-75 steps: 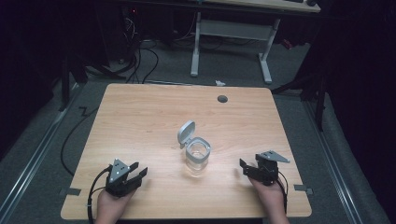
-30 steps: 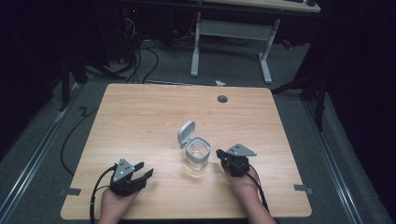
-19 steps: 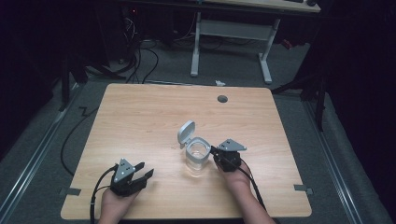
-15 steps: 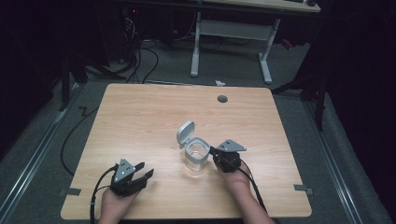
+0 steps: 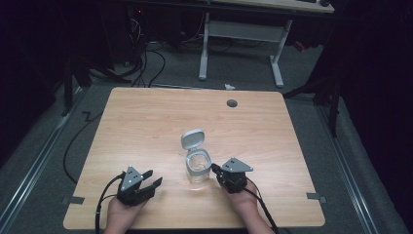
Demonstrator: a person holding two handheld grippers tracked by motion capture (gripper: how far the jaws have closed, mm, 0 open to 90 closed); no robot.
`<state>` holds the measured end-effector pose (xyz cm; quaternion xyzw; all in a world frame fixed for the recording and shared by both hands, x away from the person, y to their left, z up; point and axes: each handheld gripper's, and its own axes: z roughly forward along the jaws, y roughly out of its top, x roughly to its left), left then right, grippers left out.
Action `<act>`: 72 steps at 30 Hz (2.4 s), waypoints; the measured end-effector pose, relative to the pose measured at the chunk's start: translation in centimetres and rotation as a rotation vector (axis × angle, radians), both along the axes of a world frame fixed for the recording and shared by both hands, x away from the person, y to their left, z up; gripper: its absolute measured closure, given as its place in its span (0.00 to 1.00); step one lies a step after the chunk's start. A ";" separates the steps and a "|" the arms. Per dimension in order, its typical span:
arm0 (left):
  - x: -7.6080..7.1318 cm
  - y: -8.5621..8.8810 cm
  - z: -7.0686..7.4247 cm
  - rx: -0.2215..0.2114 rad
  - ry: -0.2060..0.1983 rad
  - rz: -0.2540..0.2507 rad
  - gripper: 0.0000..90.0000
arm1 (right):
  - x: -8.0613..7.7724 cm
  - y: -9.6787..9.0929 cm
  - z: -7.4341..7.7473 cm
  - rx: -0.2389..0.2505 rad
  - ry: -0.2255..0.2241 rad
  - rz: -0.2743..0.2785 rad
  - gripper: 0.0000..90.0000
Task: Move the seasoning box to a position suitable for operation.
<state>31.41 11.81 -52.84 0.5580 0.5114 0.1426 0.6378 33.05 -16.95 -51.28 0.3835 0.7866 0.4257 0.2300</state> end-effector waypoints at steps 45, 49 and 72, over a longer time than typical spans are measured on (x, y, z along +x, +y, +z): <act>-2.3 -10.6 -0.4 0.040 -0.024 -0.199 0.95 | 0.8 -3.1 0.5 0.090 0.038 -0.127 1.00; -2.0 -11.0 -0.5 0.029 -0.020 -0.200 0.98 | 1.3 -3.0 0.7 0.089 0.034 -0.137 1.00; -1.8 -11.0 -0.5 -0.005 -0.018 -0.181 1.00 | 6.3 0.6 4.5 0.099 -0.026 -0.078 1.00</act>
